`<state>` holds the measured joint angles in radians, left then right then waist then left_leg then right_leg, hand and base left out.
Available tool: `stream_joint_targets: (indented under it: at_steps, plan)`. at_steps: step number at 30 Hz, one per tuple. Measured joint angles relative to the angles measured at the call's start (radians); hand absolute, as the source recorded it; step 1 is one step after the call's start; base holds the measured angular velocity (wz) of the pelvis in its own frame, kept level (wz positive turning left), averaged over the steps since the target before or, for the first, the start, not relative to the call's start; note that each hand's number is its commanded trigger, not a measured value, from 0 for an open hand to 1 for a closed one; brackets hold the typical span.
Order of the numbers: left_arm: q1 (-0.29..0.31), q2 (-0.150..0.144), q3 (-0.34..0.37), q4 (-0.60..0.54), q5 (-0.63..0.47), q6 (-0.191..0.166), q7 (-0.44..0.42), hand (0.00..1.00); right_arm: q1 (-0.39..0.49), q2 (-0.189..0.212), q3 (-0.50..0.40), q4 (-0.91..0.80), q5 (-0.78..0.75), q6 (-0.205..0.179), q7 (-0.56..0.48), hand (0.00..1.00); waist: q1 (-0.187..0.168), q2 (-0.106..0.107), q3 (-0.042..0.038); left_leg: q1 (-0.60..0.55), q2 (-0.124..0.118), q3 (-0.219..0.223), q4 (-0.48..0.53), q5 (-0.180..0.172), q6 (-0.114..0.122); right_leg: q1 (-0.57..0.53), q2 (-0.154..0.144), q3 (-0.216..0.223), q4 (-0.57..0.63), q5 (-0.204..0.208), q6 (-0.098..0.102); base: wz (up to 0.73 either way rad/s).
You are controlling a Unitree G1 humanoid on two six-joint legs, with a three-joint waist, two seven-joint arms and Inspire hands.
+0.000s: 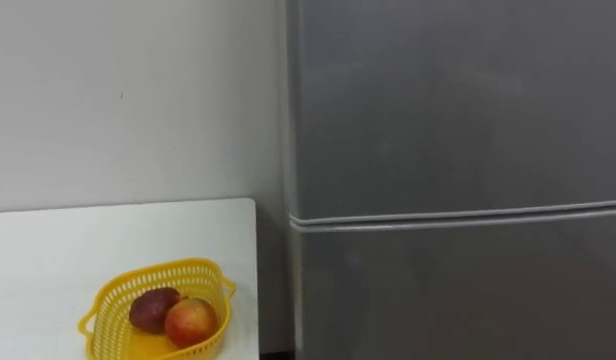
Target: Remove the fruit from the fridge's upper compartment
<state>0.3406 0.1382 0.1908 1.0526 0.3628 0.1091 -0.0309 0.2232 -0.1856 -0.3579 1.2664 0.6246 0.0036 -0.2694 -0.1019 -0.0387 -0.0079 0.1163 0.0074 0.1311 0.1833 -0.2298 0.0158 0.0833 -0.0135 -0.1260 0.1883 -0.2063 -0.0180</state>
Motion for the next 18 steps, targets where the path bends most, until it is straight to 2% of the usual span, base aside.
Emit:
stream_joint_targets:
  at_steps: [1, 4, 9, 13, 18]
  plan:
    - [0.000, 0.003, -0.014, 0.000, -0.007, 0.006, -0.003, 0.00, 0.003, 0.000, 0.057, 0.036, -0.045, 0.011, 0.032, 0.00, 0.000, 0.000, 0.0036, -0.001, 0.000, -0.002, 0.002, 0.000, 0.000, 0.003, -0.001, -0.005, -0.003, 0.000, 0.000, 0.00]
    - [-0.010, 0.006, -0.053, 0.004, -0.011, 0.018, -0.005, 0.00, 0.000, 0.003, 0.142, 0.074, -0.141, 0.047, 0.099, 0.00, 0.006, -0.010, 0.0052, -0.001, -0.003, -0.013, 0.004, 0.000, 0.000, 0.008, -0.003, -0.015, -0.004, -0.001, 0.001, 0.15]
    - [-0.034, 0.005, -0.077, 0.030, -0.010, 0.041, -0.029, 0.00, 0.001, 0.009, 0.179, 0.073, -0.288, 0.088, 0.163, 0.00, 0.028, -0.008, 0.0067, 0.003, -0.002, -0.007, 0.005, 0.000, 0.000, 0.006, -0.001, -0.007, -0.002, -0.001, 0.001, -0.04]
    - [-0.044, -0.006, -0.078, 0.033, -0.009, 0.055, -0.031, 0.00, -0.006, 0.012, 0.201, 0.065, -0.463, 0.108, 0.192, 0.00, 0.034, 0.010, 0.0083, 0.021, -0.001, -0.003, -0.003, 0.000, 0.000, 0.019, 0.001, 0.001, -0.002, -0.001, 0.000, -0.07]
    - [-0.057, -0.010, -0.098, 0.037, -0.019, 0.069, -0.030, 0.00, -0.017, 0.025, 0.238, 0.064, -0.513, 0.135, 0.195, 0.00, 0.049, 0.020, 0.0102, 0.033, 0.000, -0.002, -0.012, -0.001, 0.000, 0.021, 0.002, 0.011, -0.001, -0.002, 0.000, -0.06]
